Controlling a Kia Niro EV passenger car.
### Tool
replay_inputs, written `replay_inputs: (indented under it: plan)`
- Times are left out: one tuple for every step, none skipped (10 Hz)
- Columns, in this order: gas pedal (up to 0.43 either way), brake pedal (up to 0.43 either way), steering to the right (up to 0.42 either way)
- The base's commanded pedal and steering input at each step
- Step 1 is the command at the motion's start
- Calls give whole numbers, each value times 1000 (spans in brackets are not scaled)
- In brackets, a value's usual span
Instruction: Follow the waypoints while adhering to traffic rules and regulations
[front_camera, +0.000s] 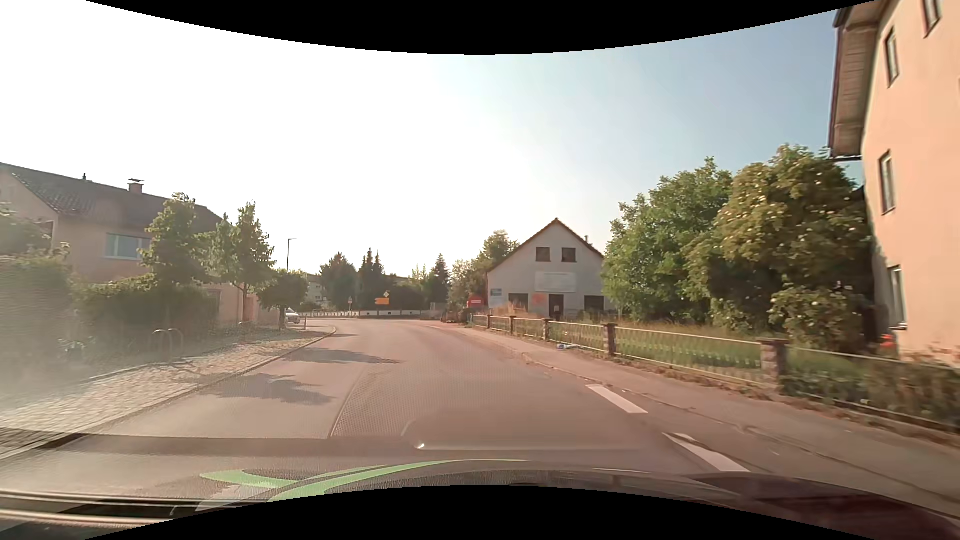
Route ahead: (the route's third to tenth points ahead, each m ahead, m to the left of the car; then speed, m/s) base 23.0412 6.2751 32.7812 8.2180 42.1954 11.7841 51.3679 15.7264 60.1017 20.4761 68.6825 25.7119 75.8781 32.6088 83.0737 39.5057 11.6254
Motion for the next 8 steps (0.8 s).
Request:
replay_inputs:
  plan:
    - [150, 0, -65]
    - [157, 0, -64]
    - [157, 0, -63]
    - [157, 0, -59]
    - [157, 0, -54]
    - [157, 0, -51]
    - [157, 0, -49]
    - [157, 0, -48]
